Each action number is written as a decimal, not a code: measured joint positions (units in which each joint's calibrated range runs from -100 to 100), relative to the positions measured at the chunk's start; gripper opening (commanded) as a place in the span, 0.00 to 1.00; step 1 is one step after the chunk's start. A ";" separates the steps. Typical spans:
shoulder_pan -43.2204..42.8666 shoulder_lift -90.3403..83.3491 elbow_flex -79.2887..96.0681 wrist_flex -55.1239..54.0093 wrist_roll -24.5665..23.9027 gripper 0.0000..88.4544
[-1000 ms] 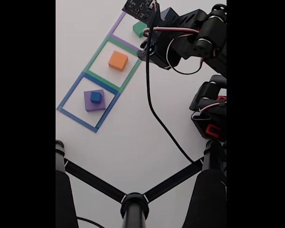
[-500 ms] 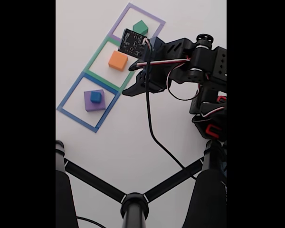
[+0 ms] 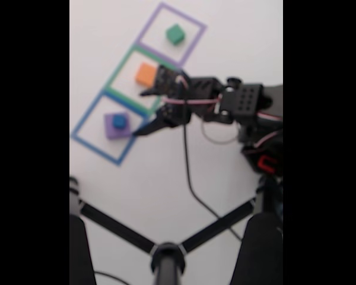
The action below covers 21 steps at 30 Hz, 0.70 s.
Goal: Tower of hanoi
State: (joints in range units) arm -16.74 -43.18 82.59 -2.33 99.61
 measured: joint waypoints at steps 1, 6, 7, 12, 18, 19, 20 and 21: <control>-0.25 1.86 0.35 -2.73 0.00 0.38; -0.57 11.48 0.44 -14.45 0.00 0.38; -0.57 13.51 0.44 -16.53 0.00 0.38; -1.31 21.61 0.35 -23.52 0.00 0.38; -1.80 29.38 -2.52 -28.57 0.00 0.37; -2.13 30.81 -3.22 -29.61 0.00 0.37; -2.37 32.08 -3.92 -30.42 0.00 0.37; -2.54 33.26 -4.87 -30.90 0.00 0.37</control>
State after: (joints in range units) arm -19.28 -9.92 77.72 -33.23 99.61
